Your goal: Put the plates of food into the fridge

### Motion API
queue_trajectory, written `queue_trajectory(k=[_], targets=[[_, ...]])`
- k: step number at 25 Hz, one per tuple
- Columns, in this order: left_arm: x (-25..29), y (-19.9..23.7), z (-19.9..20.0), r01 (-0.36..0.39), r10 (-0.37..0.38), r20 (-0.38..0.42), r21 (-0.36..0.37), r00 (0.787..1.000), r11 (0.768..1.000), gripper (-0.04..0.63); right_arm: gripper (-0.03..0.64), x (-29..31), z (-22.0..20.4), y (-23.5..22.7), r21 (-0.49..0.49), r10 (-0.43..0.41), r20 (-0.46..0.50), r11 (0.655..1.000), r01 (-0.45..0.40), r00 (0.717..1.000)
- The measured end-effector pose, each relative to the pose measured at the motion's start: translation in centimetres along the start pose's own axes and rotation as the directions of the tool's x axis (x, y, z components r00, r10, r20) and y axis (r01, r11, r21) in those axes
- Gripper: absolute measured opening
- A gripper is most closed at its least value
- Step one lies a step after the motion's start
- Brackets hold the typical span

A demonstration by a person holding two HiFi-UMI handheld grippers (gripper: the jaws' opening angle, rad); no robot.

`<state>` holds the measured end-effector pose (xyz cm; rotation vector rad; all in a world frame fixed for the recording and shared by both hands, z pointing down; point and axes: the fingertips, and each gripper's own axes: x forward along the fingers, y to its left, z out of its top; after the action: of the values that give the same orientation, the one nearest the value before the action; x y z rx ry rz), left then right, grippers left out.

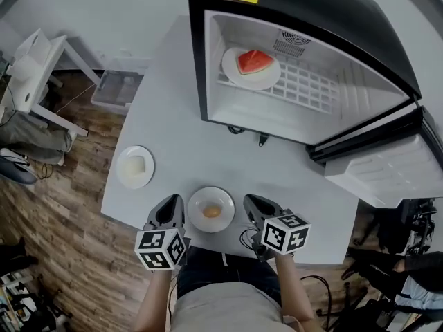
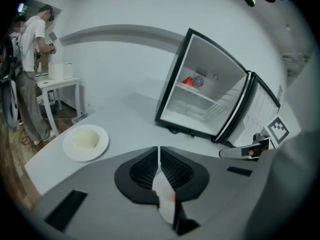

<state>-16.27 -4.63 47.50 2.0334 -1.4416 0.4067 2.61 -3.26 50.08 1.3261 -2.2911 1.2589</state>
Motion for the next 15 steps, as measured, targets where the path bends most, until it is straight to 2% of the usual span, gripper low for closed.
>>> queue_trajectory(k=[3, 5, 7, 12, 15], targets=[[-0.2, 2.0, -4.3, -0.045, 0.042, -0.096, -0.020, 0.995, 0.999, 0.009, 0.015, 1.2, -3.0, -0.6, 0.107, 0.047, -0.046, 0.993, -0.042, 0.998], [-0.2, 2.5, -6.8, -0.045, 0.036, -0.158, -0.055, 0.987, 0.997, 0.009, 0.015, 1.9, -4.7, -1.2, 0.123, 0.037, -0.101, 0.992, -0.024, 0.994], [-0.3, 2.5, -8.8, -0.037, 0.012, -0.203, -0.119, 0.979, 0.992, 0.011, 0.016, 2.3, -6.3, -1.6, 0.123, 0.025, -0.159, 0.992, -0.005, 0.987], [-0.1, 1.9, -12.3, -0.032, -0.054, -0.264, -0.314, 0.963, 0.949, 0.011, 0.017, 2.6, -9.4, -2.3, 0.169, 0.008, -0.229, 0.985, 0.032, 0.973], [0.2, 1.6, -13.2, -0.034, -0.071, -0.287, -0.346, 0.955, 0.938, 0.026, 0.017, 2.7, -10.5, -2.5, 0.199, 0.017, -0.255, 0.979, 0.035, 0.967]])
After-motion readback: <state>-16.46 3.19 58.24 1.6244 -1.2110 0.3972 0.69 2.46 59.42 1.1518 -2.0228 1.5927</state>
